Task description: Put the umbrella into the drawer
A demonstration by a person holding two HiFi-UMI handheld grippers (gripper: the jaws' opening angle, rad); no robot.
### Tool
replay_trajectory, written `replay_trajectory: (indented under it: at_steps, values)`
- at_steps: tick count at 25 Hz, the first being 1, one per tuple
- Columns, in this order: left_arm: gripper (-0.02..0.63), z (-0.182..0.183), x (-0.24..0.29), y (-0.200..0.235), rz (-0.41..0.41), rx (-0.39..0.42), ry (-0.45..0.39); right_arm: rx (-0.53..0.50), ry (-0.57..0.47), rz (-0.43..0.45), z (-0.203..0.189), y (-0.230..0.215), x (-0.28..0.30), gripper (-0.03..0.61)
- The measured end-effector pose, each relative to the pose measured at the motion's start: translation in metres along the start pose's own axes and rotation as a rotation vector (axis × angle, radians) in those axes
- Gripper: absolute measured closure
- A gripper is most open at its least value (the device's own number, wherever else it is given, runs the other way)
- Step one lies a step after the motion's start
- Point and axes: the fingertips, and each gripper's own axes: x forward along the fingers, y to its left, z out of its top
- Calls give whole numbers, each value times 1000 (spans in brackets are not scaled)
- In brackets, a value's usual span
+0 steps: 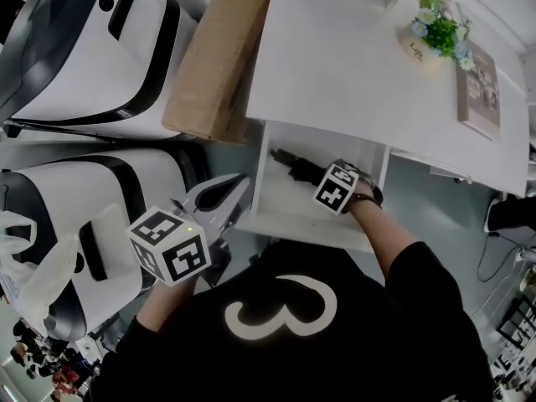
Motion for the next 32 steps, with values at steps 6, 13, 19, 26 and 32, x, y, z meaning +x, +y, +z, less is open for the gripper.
replay_trajectory:
  at_steps: [6,13,19,26,32]
  values:
    - [606,-3,1,5,9,3,13,-28,26,-35,-7,-2,17,337]
    - [606,-3,3,10,8,3,14,-35,23,-85,-12,-3,28,325]
    - [606,-4,9,2,-18,13,20,-7,-19,-53,-8,0,21,293]
    - [606,-8,-8,-2,-30,36,1,86,-144,-65,1,4,-29,270]
    - [606,-12,-31,-23,-70,69,-35,207,-424,-143,31,21,-127,303]
